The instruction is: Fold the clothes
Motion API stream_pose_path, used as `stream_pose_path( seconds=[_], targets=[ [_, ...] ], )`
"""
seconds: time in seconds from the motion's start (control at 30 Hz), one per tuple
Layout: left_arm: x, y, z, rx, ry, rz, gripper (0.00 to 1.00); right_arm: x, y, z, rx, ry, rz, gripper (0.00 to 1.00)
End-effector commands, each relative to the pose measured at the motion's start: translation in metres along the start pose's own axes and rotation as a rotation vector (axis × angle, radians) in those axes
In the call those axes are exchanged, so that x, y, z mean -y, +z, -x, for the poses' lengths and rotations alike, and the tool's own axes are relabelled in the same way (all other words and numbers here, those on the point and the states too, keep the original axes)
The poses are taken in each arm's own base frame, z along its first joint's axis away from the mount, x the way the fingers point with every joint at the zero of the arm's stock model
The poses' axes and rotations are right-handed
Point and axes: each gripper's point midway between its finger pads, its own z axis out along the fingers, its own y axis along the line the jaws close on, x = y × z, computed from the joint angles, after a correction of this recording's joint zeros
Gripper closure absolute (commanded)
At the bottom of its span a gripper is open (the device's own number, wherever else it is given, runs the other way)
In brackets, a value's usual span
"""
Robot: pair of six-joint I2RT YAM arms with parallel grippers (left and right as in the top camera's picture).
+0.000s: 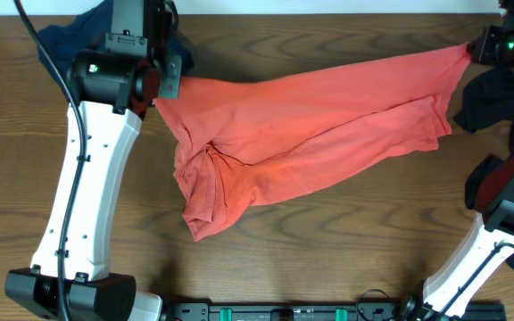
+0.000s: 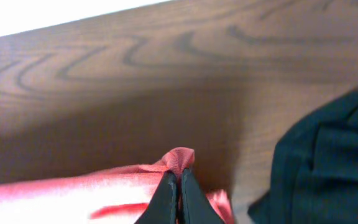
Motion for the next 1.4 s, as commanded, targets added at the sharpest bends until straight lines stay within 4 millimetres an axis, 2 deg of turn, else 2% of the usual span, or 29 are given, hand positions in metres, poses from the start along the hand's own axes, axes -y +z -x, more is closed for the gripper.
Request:
stream_pose_path(
  seconds=[0.0, 0.2, 0.33, 0.47, 0.6, 0.77, 0.9, 1.2, 1.23, 1.3, 1.37],
  targets=[
    [0.003, -0.008, -0.012, -0.041, -0.006, -0.038, 0.94, -0.001, -0.014, 0.003, 0.008, -0.019, -0.012, 0.99],
    [0.043, -0.017, -0.052, -0.208, -0.001, -0.271, 0.94, 0.007, -0.015, -0.015, -0.065, 0.01, -0.064, 0.99],
    [0.062, -0.018, -0.082, -0.339, -0.042, -0.359, 0.94, 0.011, -0.017, -0.026, -0.105, 0.035, -0.07, 0.99],
    [0.076, -0.003, -0.115, -0.452, -0.014, -0.366, 0.94, 0.013, -0.015, -0.037, -0.139, 0.053, -0.066, 0.99],
    [0.09, 0.021, -0.15, -0.539, 0.015, -0.369, 0.94, 0.015, -0.006, -0.05, -0.178, 0.068, -0.06, 0.99],
    [0.098, 0.051, -0.182, -0.585, 0.019, -0.366, 0.94, 0.022, 0.015, -0.08, -0.246, 0.097, -0.056, 0.99],
    [0.101, 0.061, -0.191, -0.586, 0.019, -0.366, 0.94, 0.026, 0.031, -0.103, -0.291, 0.115, -0.049, 0.99],
    [0.103, 0.068, -0.185, -0.548, 0.016, -0.368, 0.94, 0.046, 0.054, -0.146, -0.358, 0.158, -0.105, 0.99],
    [0.103, 0.068, -0.185, -0.549, 0.016, -0.368, 0.94, 0.047, 0.054, -0.147, -0.358, 0.161, -0.106, 0.96],
    [0.103, 0.068, -0.185, -0.55, 0.016, -0.368, 0.93, 0.049, 0.054, -0.148, -0.359, 0.165, -0.107, 0.81],
    [0.103, 0.068, -0.186, -0.551, 0.016, -0.368, 0.71, 0.051, 0.053, -0.148, -0.355, 0.168, -0.109, 0.63]
  ],
)
